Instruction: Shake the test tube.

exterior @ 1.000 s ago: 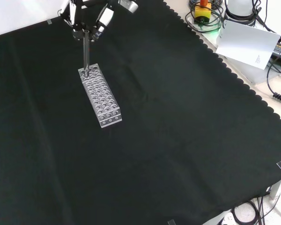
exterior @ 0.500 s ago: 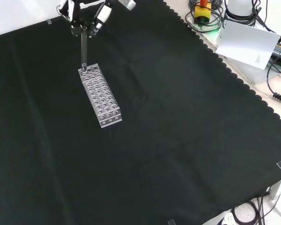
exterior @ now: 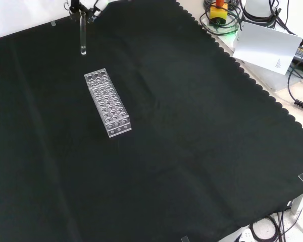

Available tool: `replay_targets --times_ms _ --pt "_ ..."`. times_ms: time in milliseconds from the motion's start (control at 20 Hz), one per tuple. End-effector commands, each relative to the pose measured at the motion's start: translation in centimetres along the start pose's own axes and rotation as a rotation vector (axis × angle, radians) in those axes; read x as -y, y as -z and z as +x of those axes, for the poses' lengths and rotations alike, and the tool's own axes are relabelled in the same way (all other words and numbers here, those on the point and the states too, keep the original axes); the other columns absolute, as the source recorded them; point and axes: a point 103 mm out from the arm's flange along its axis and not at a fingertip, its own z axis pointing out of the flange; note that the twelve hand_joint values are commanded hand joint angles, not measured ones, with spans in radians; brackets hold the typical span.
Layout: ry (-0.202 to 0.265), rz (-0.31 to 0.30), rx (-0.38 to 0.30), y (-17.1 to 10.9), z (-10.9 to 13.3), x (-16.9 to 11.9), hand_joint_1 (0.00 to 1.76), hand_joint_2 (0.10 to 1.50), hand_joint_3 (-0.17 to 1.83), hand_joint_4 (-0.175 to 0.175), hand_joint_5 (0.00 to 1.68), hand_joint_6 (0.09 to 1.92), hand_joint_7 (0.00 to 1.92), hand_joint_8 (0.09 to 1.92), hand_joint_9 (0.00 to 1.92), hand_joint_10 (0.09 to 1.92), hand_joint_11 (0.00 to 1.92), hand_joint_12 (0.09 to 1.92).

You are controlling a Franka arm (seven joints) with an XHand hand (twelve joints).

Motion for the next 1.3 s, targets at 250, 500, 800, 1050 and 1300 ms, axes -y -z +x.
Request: replay_targets --times_ms 250,500,800,1050,1300 --pt "-0.14 -0.008 0.08 0.9 -6.2 -0.9 1.42 0.98 0.0 -0.175 1.27 0.29 1.31 0.84 1.27 0.37 0.7 1.25" --pt "-0.067 -0.002 0.022 0.2 -2.2 -0.7 1.42 0.98 0.0 -0.175 1.27 0.29 1.31 0.84 1.26 0.37 0.7 1.25" --pt "0.049 0.015 -0.11 -0.6 5.4 -0.2 1.42 0.98 0.0 -0.175 1.27 0.29 1.31 0.84 1.26 0.37 0.7 1.25" --pt "0.135 0.033 -0.224 -0.6 11.3 0.1 1.42 0.98 0.0 -0.175 1.27 0.29 1.31 0.84 1.26 0.37 0.7 1.25" --pt "0.212 0.029 -0.283 0.4 15.5 0.2 1.42 0.98 0.0 -0.175 1.27 0.29 1.31 0.84 1.26 0.37 0.69 1.25"
